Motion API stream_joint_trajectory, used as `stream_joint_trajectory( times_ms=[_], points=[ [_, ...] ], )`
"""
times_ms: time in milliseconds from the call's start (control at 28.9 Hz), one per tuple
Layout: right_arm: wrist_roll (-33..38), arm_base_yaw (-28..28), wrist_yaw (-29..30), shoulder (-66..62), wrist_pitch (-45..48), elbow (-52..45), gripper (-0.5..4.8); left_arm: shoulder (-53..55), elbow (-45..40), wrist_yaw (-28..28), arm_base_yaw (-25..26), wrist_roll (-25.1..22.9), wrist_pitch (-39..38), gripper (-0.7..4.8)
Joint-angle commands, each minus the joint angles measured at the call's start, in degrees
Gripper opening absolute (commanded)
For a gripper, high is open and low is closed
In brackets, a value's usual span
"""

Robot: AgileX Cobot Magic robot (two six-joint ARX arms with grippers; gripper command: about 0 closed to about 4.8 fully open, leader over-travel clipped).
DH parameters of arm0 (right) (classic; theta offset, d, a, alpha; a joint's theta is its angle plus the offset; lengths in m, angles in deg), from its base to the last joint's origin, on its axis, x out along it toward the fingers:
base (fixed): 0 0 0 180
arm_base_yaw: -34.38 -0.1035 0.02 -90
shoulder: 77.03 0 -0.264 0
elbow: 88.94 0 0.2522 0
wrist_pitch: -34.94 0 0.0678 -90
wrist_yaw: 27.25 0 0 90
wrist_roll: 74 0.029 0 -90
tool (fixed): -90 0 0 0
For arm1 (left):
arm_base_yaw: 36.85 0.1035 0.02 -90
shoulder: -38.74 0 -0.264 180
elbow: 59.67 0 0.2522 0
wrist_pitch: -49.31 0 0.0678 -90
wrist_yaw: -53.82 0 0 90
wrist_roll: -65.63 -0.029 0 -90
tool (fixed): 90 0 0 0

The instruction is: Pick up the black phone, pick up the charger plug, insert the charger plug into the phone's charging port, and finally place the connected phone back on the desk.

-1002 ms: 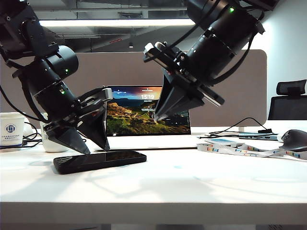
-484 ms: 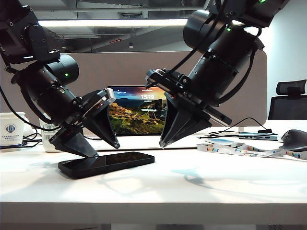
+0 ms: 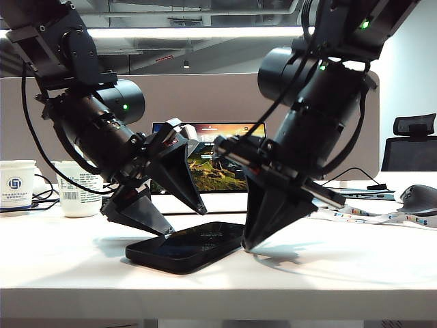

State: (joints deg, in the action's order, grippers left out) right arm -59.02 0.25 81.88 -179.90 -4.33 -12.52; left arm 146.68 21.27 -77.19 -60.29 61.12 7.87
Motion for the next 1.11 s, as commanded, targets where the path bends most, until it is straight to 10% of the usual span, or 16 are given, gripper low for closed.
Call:
stream_joint_trajectory(
  times_ms=[35,1106],
  points=[
    [0.07,-0.09,0.09,-0.96,0.66,0.09,-0.02,0.04,-0.09,-0.39,-0.46,0.92,-0.57,3.42],
    [-1.88,0.02,0.07,-2.64,10.43,-0.20,-0.02,1.14,-0.11,-7.67,-0.98,5.64,3.50,3.30]
  ],
)
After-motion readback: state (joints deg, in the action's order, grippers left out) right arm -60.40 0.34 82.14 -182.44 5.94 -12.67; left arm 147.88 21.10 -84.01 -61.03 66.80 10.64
